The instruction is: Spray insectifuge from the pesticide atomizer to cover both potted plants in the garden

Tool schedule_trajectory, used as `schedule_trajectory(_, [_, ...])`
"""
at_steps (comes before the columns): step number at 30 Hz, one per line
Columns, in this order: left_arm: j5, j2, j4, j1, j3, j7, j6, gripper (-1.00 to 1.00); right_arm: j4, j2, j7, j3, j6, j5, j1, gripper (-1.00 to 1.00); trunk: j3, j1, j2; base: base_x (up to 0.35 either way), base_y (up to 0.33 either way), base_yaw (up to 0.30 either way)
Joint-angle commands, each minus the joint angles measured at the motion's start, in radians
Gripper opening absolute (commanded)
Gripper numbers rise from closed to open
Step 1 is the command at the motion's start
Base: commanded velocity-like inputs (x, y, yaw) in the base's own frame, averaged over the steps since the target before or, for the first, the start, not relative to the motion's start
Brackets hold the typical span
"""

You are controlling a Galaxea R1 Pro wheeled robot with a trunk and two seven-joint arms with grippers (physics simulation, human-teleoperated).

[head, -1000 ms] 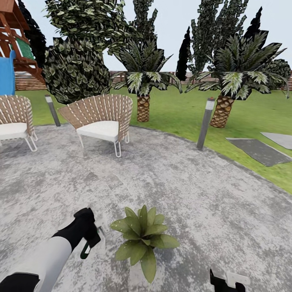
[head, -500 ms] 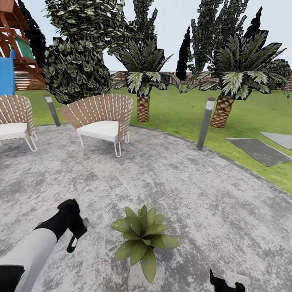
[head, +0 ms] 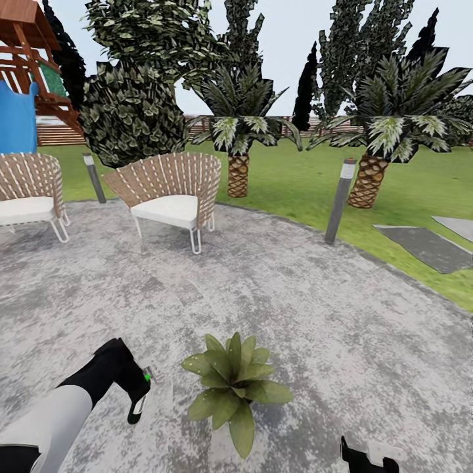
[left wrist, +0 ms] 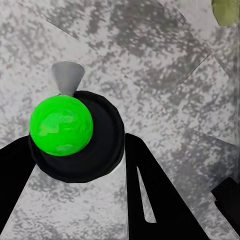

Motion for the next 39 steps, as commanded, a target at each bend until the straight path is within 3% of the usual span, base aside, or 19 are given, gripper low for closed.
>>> schedule_trajectory(1, [-0.002,0.001,-0.003,0.0,-0.004,-0.006,0.009,-1.0,-0.001,-0.001,-0.006,0.009,-0.001,-0.004,0.0,1.0,-0.001,0.0,0.0,0.0,-0.253,0.001])
schedule_trajectory(12, [-0.012,0.001,-0.004,0.0,-0.015,-0.012,0.002,-1.0,-0.003,-0.001,-0.007,0.009,-0.001,-0.005,0.0,1.0,-0.001,0.0,0.0,0.0,-0.185,0.114])
schedule_trajectory(13, [-0.012,0.001,-0.006,0.0,-0.023,-0.013,-0.002,-1.0,-0.003,-0.001,-0.007,0.009,-0.001,-0.005,0.0,1.0,-0.001,0.0,0.0,0.0,-0.01,0.273])
schedule_trajectory(15, [-0.014,0.001,-0.007,0.0,-0.074,-0.014,-0.041,-1.0,-0.002,-0.001,-0.007,0.009,-0.001,-0.005,0.0,1.0,-0.001,0.0,0.0,0.0,-0.003,0.273])
schedule_trajectory(17, [-0.012,0.001,-0.008,0.0,-0.09,-0.015,-0.057,-1.0,-0.002,-0.001,-0.007,0.009,-0.001,-0.004,0.0,1.0,-0.001,0.0,0.0,0.0,-0.001,0.226])
schedule_trajectory(28, [-0.014,-0.002,-0.008,0.001,-0.089,-0.009,-0.059,-1.0,-0.001,0.0,-0.007,0.01,-0.001,-0.004,0.0,1.0,-0.001,0.0,0.0,-0.024,-0.16,0.021])
schedule_trajectory(39, [-0.013,-0.002,-0.008,0.001,-0.087,-0.008,-0.055,-1.0,-0.001,0.0,-0.007,0.011,-0.001,-0.003,0.0,1.0,-0.001,0.0,0.0,-0.027,-0.27,0.254])
